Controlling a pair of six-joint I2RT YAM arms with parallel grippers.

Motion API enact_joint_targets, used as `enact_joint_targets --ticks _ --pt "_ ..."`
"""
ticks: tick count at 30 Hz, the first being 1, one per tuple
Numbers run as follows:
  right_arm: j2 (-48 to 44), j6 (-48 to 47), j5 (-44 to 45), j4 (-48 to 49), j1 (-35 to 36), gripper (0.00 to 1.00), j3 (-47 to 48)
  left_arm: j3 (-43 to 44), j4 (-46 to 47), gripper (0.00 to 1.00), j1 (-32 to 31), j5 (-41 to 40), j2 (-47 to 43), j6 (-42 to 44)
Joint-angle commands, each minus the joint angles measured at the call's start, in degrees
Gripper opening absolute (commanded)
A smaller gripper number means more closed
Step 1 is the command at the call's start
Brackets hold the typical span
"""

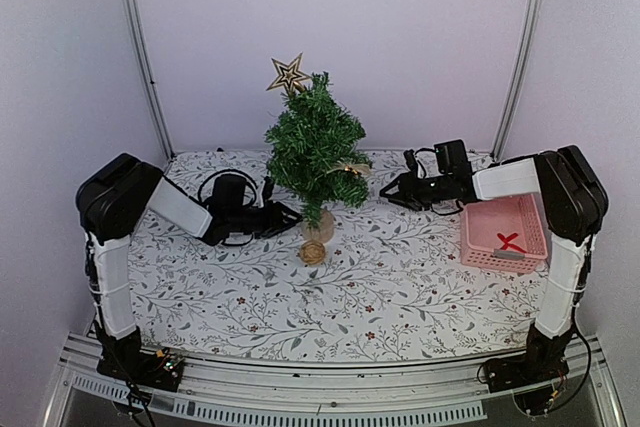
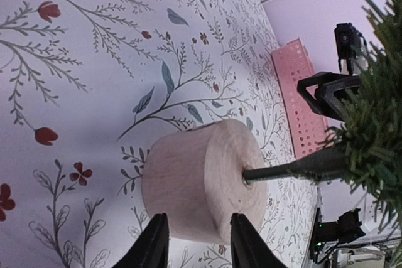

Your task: Decorate the small christmas tree

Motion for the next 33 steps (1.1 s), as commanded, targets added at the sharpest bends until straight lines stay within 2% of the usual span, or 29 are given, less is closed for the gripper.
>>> enact_joint_targets --ticks 1,9,12,17,21,28,33 --pt "4.3 2.9 -6.0 4.1 -0.2 0.42 3.3 3.7 2.7 0.30 -0.8 3.2 3.7 0.3" --pt "10.8 7.0 -13.5 7.3 0.8 0.40 8.4 10.9 2.8 0.07 -1.1 5.9 10.0 0.6" --pt "13.3 8.0 -15.9 7.4 1.9 0.40 10.5 15.3 0.6 0.05 -1.2 7.6 12.8 1.6" --pt "16.2 9.2 -18.4 7.4 3.5 0.40 12.0 23.6 -5.4 0.08 -1.2 8.8 16.5 4.3" --pt "17.2 9.2 -19.8 7.7 4.7 0.41 12.6 27.1 -8.3 0.18 -0.5 8.9 16.7 6.3" --pt "19.4 9.7 -20.5 8.7 6.6 0.41 14.3 19.4 -4.1 0.34 4.5 2.4 10.6 2.7" --pt "21.3 10.9 -21.0 10.2 7.4 0.41 15.4 11.0 -4.7 0.39 8.2 -4.4 2.0 3.5"
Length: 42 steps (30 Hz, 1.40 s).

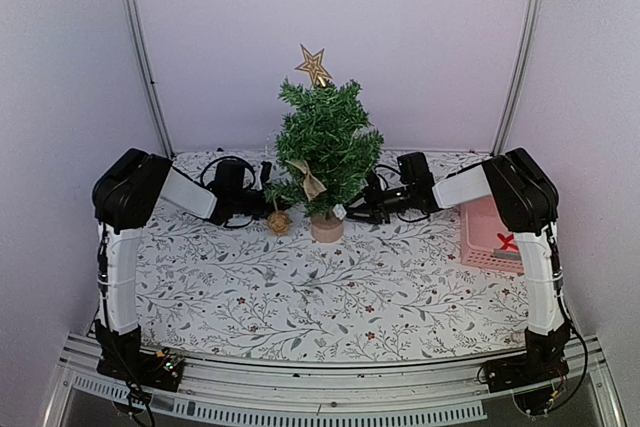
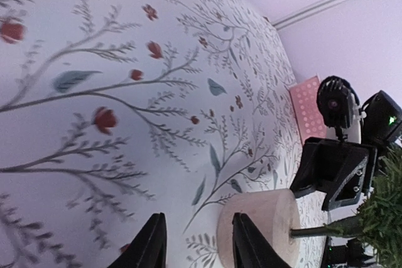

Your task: Decorate the small christmas tree

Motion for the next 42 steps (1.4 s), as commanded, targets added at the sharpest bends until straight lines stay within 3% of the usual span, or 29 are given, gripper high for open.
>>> enact_joint_targets --ticks 1,11,20,31,42 --pt "2.9 1.4 -1.7 2.5 1.1 0.42 1.9 -7.1 1.4 0.40 3.6 -8.1 -10.1 0.6" --pt "1.4 3.3 -1.8 6.9 3.4 0.37 -2.1 -27.4 2.2 0.42 4.3 -18.4 -28.8 -3.3" --pt "-1.1 8.5 -2.7 15.2 6.4 0.34 -8.0 -38.4 4.3 0.40 -0.1 -19.7 -38.0 -7.2" --pt "-0.3 9.5 -3.8 17.0 9.8 0.34 -6.1 -36.0 13.2 0.40 -8.6 -17.8 -29.5 -10.6" --pt "-11.1 8.6 3.8 17.8 3.3 0.37 -18.7 -26.7 16.6 0.40 -11.3 -15.9 -18.1 -11.4"
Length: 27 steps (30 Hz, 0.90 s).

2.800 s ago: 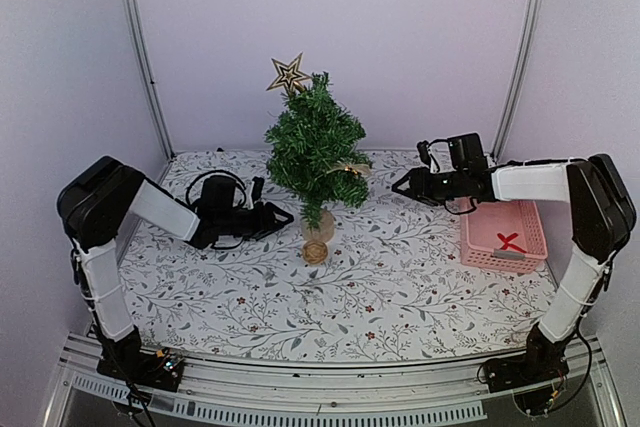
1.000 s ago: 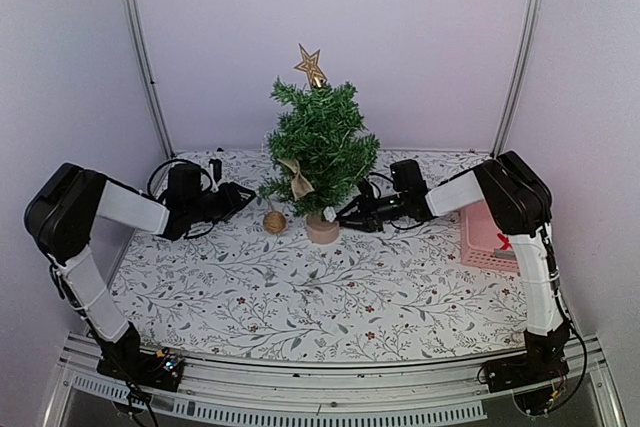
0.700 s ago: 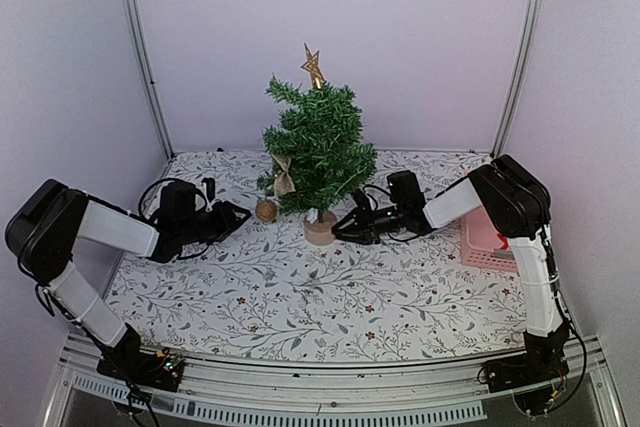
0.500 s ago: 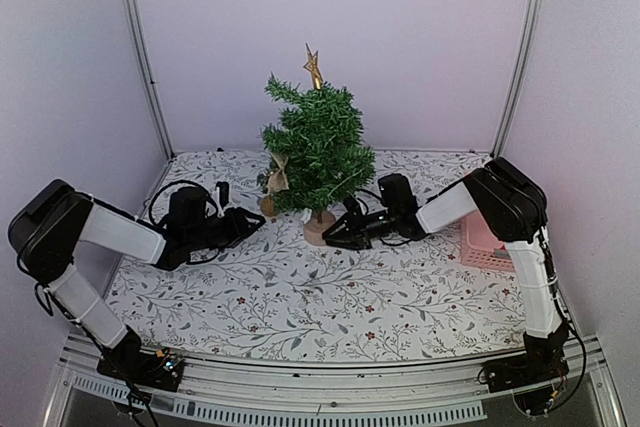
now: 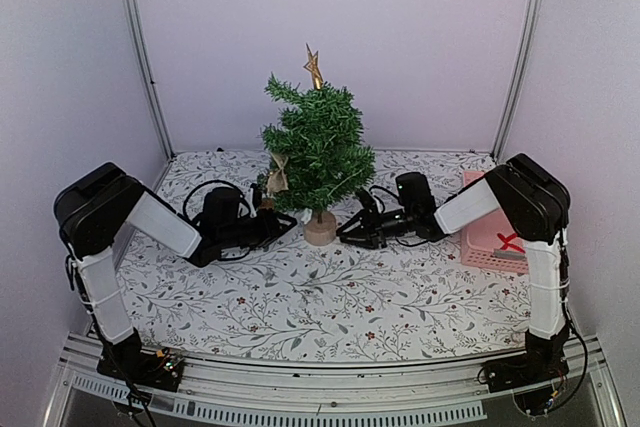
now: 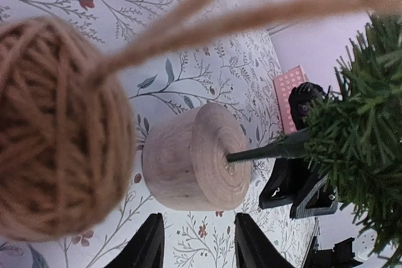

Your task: Decorate the small christmas tree

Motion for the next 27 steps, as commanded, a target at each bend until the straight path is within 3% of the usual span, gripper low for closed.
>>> enact_joint_targets --ticks 1,4,16,27 --pt "-5.2 0.1 5.5 2.1 -3.9 0.38 -2.2 2.9 3.8 0.40 -0.9 0.9 3.0 -0.9" --pt "-3.6 0.7 8.3 1.7 -4.5 0.43 0.9 3.8 4.0 0.40 -1.0 1.0 4.3 -1.1" --pt "7.9 4.9 9.3 1.5 -4.3 0.41 13.2 8.2 5.5 0.36 -1.2 4.7 10.7 -1.7" --pt "10.5 7.2 6.4 4.3 -2.7 0.34 12.8 13.7 3.5 0.26 -1.1 6.2 15.1 -0.2"
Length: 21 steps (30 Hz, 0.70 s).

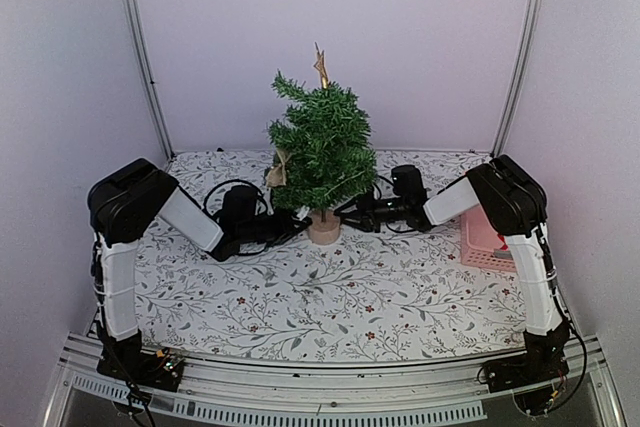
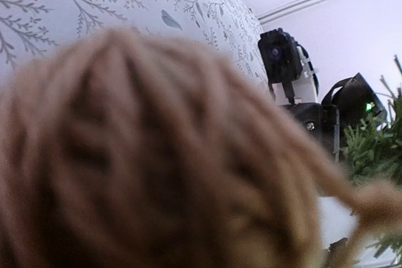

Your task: Decorate the small christmas tree

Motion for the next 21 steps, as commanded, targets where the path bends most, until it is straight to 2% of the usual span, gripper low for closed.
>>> enact_joint_targets --ticks 1,15,21 --pt "0.0 1.1 -1.6 2.4 0.7 0.34 -0.5 3.5 -0.9 0.25 -0.6 1.6 2.3 1.8" --pt "-4.9 2.2 -1.6 5.5 1.8 0.33 -8.8 6.5 -4.0 0.27 1.4 1.7 3.3 4.5" --pt "-8.0 1.3 0.6 5.6 1.3 0.37 -11.2 5.2 -5.0 0.33 2.6 1.3 0.9 5.1"
